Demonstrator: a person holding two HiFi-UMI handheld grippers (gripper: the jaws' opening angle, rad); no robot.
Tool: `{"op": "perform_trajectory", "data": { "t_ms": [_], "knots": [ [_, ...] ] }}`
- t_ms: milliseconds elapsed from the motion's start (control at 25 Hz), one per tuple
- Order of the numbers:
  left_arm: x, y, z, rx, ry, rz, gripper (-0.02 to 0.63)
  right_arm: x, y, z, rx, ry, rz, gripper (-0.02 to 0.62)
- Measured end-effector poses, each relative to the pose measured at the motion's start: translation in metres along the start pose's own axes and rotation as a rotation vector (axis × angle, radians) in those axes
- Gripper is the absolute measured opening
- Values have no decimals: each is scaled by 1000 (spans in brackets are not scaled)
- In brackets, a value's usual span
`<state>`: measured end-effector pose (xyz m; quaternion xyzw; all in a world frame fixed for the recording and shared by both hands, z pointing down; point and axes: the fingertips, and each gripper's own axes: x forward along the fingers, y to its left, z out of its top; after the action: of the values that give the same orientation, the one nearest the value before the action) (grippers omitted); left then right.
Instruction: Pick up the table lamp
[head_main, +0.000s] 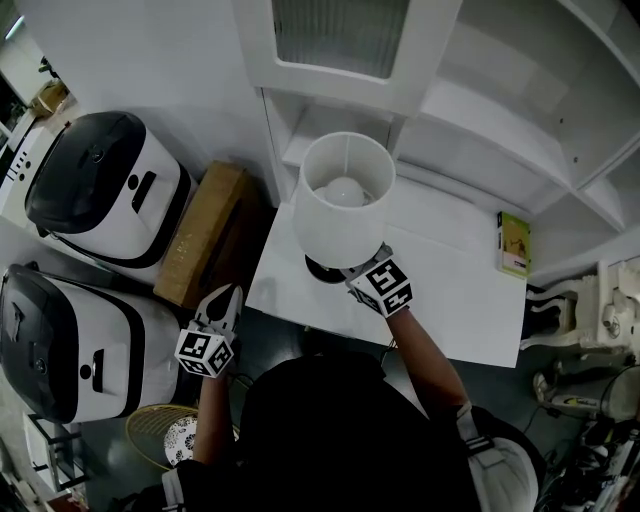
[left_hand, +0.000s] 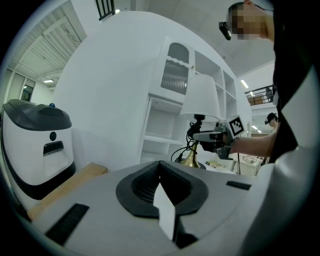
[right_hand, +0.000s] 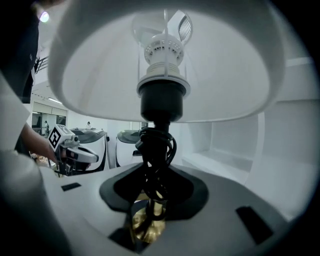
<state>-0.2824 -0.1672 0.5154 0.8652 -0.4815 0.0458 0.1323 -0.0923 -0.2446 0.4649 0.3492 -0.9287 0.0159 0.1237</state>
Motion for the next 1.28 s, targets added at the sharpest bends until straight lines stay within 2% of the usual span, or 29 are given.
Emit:
{"op": "perform_trajectory", "data": {
  "t_ms": [280, 1280],
  "knots": [
    [6, -1, -1, -11, -6, -20, 11, -8, -10, 28, 12, -22, -13, 126],
    [12, 14, 8, 3, -23, -24, 11, -23, -40, 42, 24, -42, -99, 126]
  ]
}}
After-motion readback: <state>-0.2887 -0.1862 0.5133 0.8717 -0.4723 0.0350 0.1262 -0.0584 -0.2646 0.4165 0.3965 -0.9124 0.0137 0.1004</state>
